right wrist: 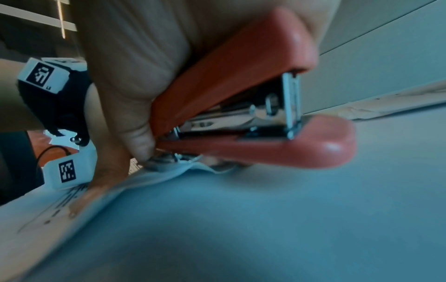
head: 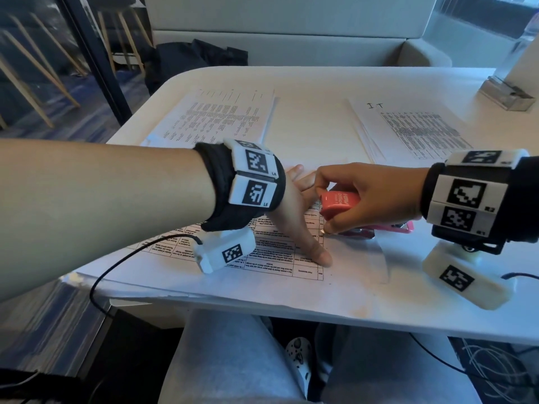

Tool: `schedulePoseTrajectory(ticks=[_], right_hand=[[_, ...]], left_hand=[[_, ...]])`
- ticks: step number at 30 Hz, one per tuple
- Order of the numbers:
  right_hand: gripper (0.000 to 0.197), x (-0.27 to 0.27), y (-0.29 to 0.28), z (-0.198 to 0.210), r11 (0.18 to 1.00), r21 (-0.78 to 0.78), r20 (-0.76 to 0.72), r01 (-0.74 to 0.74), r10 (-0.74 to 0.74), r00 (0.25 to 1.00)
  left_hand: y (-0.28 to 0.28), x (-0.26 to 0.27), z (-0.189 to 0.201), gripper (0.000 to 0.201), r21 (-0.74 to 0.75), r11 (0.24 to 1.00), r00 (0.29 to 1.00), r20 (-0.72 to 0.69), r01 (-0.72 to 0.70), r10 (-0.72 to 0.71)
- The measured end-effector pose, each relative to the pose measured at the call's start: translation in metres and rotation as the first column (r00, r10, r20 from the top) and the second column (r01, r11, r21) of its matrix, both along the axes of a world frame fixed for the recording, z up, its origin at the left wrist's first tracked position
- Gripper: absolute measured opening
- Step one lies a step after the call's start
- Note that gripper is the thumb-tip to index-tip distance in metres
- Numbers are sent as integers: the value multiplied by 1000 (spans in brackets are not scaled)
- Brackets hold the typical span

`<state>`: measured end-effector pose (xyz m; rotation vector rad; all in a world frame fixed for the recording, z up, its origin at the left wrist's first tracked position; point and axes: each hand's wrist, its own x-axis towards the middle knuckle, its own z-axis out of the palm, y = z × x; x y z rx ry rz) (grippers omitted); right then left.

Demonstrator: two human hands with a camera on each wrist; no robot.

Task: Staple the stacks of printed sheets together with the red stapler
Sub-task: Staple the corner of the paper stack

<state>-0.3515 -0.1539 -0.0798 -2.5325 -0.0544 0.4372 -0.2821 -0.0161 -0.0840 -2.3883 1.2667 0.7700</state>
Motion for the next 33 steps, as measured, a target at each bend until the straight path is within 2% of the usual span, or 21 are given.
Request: schedulePoseTrajectory(ticks=[11,14,17,21,24,26,30,33], right_hand=[[33,0,-4,6,989,141,21,-48,45,999],[36,-2,2,18,990,-16,88,-143,144,986],[36,-1,2,22,973,-189,86,-134,152,985],[34,1,0,16,965,-252,66,-71,90,994],[37,1,1,16,954,-300,72,-31,55,996],[38,1,-1,18,942,-334,63,-10,32,998],[37,0,-5,19,926,-377,58,29,-7,998],[34,-1,-7,16,912,-409,77,43,-13,997]], left_hand=[[-2,0,0,126,17,1000,1000,11,9,-9],[-3,-1,1,119,-8,1000,1000,11,11,-11],[-2,2,-2,119,-58,998,999,7,40,-40],[2,11,1,121,-139,990,997,-70,33,-43],[5,16,8,123,-160,987,997,-67,19,-30],[8,17,16,108,-232,973,1000,-22,6,-12],[11,16,24,46,-444,893,995,95,74,-35],[9,9,21,25,-496,867,998,63,57,-29]])
